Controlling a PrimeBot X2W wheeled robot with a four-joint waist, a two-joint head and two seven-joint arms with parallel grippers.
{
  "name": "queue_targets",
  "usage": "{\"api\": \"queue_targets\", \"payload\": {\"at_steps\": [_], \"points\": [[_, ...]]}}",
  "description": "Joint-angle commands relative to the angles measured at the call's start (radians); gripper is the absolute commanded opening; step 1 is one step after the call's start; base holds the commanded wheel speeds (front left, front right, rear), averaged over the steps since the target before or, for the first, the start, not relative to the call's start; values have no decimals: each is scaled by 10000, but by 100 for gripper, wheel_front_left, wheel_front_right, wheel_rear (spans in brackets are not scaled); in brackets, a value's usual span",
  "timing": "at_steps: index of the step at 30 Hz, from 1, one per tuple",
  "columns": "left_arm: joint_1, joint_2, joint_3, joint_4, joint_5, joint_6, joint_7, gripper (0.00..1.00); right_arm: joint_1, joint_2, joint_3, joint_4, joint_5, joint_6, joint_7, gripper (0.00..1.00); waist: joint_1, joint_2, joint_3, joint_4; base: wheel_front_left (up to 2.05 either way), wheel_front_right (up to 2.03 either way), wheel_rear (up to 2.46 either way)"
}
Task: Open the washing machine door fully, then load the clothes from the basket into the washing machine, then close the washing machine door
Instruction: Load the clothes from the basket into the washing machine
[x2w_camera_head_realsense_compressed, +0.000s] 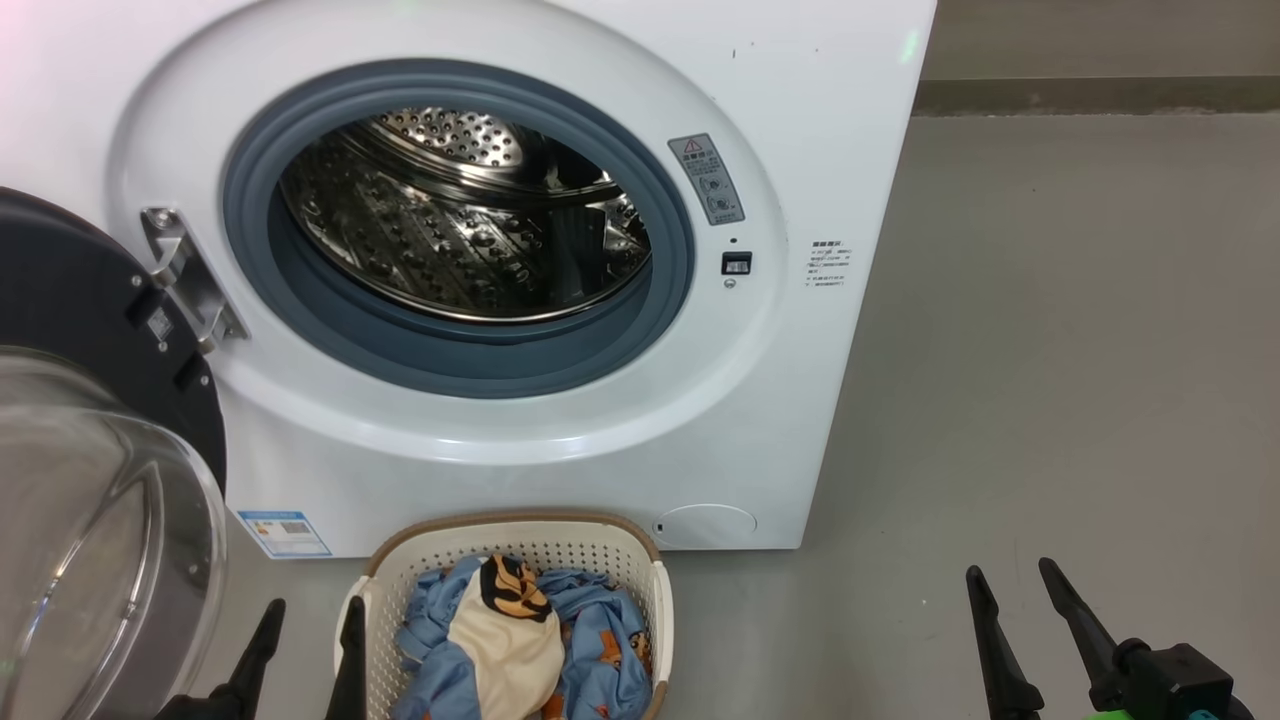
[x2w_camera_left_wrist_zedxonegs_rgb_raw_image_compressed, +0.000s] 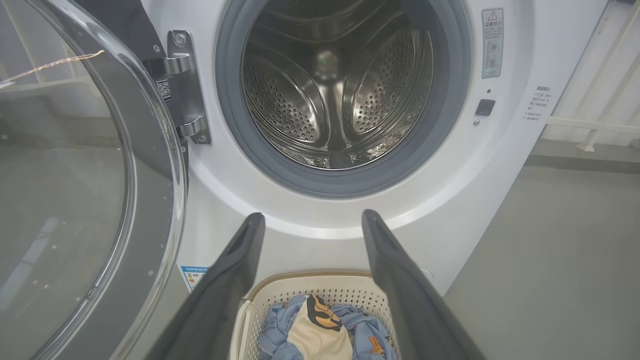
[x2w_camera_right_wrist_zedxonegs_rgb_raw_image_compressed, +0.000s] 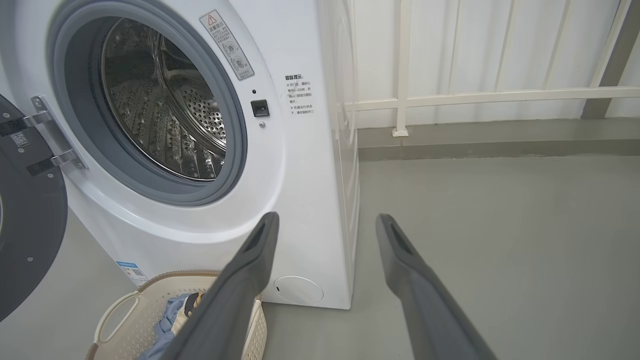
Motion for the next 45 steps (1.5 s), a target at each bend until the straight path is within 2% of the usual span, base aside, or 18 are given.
{"api": "queue_targets", "payload": {"at_steps": [1,23,31,45], "points": [[-198,63,300,-252,-19,-25,-136,100,-221,-89,261,-226,36,27,-120,100,0,0,-1,11,0,0,0],[-412,-30,56,-156,-291,-91,-136,100,-448,-89,280,-220,6,27,-120,100,0,0,683,58,0,0,0],[-1014,-89,-338,290,-563,-195,-136,100,-850,-89,321,-305,-109,27,-120,100,0,0,1631,-32,0,0,0],[-2823,-55,-637,1448,-888,-274,-136,100,-1781,-89,494,-497,-314,27,-120,100,0,0,4032,-342,0,0,0]]}}
